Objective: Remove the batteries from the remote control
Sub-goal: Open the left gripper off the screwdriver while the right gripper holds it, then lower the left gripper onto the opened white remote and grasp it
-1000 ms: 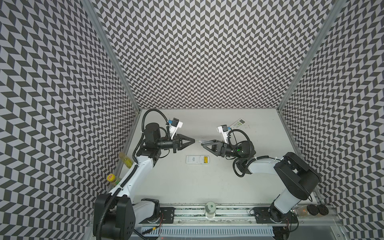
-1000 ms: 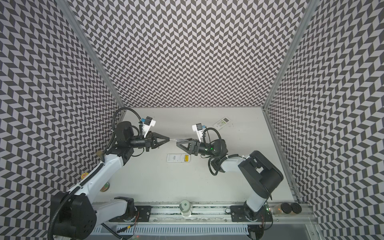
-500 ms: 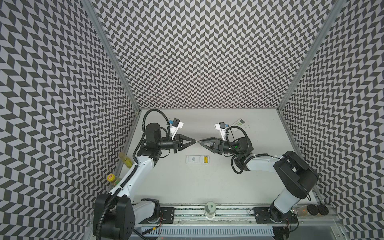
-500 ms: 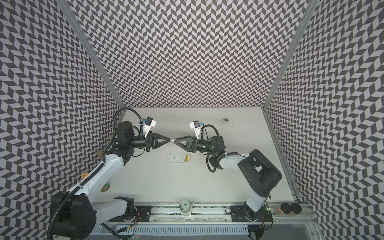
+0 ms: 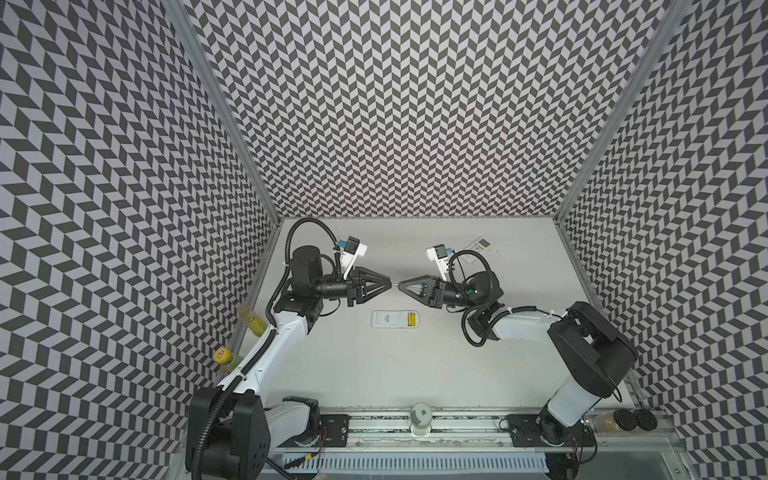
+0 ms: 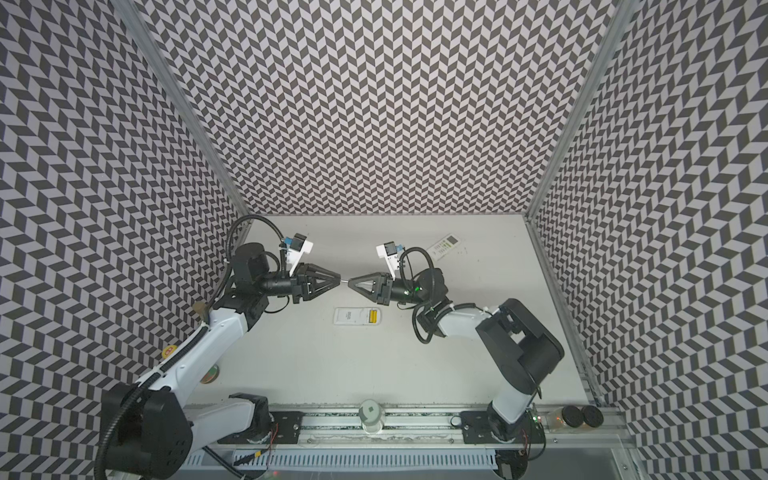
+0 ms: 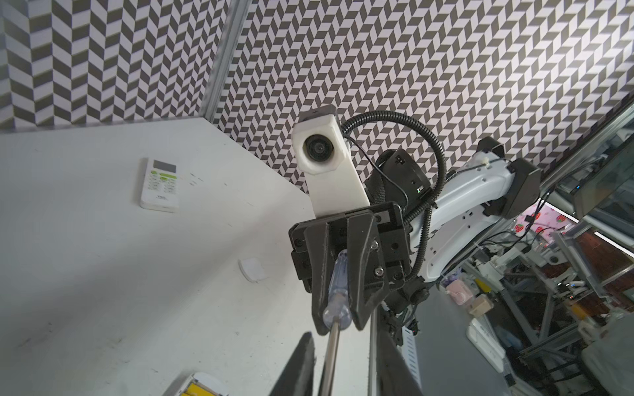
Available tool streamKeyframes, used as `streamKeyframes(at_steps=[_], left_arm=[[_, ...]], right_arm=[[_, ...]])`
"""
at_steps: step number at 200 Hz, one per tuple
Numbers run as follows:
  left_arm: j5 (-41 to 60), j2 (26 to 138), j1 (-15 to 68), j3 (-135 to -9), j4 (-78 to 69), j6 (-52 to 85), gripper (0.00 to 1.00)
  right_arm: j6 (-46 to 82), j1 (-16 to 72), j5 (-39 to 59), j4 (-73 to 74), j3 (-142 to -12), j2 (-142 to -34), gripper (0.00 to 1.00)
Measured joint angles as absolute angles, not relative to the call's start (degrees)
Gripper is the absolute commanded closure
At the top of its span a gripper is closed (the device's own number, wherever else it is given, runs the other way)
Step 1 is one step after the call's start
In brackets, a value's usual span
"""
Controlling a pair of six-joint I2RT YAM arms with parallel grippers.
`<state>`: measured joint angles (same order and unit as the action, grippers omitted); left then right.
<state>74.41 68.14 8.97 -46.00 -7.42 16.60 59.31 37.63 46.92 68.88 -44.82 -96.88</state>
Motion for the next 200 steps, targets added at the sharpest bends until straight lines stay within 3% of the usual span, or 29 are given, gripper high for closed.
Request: streamKeyframes(at_steps=[27,70,118,170,200], left_arm=[[73.84,68.14,8.60,-46.46,-4.78,14.33,0.35],[68.93,68.18,8.40,-50.87,3.70,5.58,0.25],[54.22,70.48,10.02,-53.12,11.77,-5.19,0.16],[36.93,75.68,17.74,-55.42,18.24,-17.41,0.01],[29.95,79.92,22.06,-55.51,20.56,-25.28,0.00]], right_arm=[[57.25,35.46,46.61,65.01,-42.92,-94.08,0.97],[49.95,30.98,44.97,54.61,-38.26,-83.79,0.97],[35.73,28.05,39.48,34.39,-37.52,-71.29,0.97],[22.35,27.83,30.15,15.88,-37.52,-60.64,0.97],[16.97,27.83,26.30,9.96,-37.50,-56.01,0.98]])
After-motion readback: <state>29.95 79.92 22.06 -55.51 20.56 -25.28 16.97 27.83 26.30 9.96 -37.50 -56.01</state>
